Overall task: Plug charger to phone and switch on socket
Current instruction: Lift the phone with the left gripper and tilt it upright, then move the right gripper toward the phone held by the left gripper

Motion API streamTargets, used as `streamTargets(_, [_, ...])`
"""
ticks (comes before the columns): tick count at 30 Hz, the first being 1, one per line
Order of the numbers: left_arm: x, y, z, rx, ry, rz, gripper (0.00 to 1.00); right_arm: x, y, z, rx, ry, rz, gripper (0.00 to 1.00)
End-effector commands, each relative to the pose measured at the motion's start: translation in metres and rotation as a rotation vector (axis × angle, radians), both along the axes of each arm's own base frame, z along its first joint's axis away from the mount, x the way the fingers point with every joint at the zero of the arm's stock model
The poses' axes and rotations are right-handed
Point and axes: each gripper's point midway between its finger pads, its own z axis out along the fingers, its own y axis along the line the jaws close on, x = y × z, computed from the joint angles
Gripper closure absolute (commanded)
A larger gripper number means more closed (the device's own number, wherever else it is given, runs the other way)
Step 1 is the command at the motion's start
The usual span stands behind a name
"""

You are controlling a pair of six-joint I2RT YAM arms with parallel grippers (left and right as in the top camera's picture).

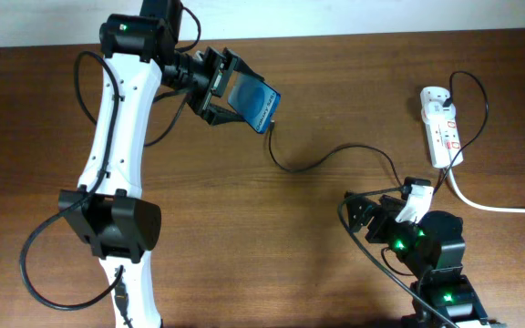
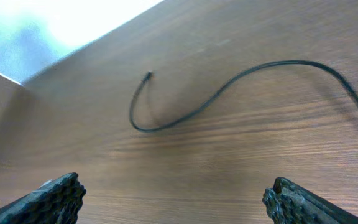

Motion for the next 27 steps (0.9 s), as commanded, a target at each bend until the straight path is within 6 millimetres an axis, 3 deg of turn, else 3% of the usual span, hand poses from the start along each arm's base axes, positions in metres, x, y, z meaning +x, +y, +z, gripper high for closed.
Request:
streamTargets(1, [0.009,0.003,0.004,0.019,-0.05,0.016,1.0,0.002,0.02,0.029,0.142,-0.04,0.074,0.02])
streamTargets(8, [0.016,0.016,-0.01,0.133,-0.075,0.05,1.0,0.019,0.04,0.067,0.393,-0.096,0.131,0.02])
streamTargets(14, [0.017,0.018,-0.012,0.147,-0.078,0.055,1.0,0.031,0.041,0.051,0.411,-0.04,0.119,0.02])
streamTargets(21, [0.014,0.01,-0.015,0.166,-0.083,0.036,1.0,0.059,0.046,0.078,0.432,-0.058,0.138,0.02])
streamTargets(27, [0.012,0.002,-0.017,0.182,-0.08,0.032,1.0,0.08,0.085,0.093,0.442,-0.017,0.257,0.02])
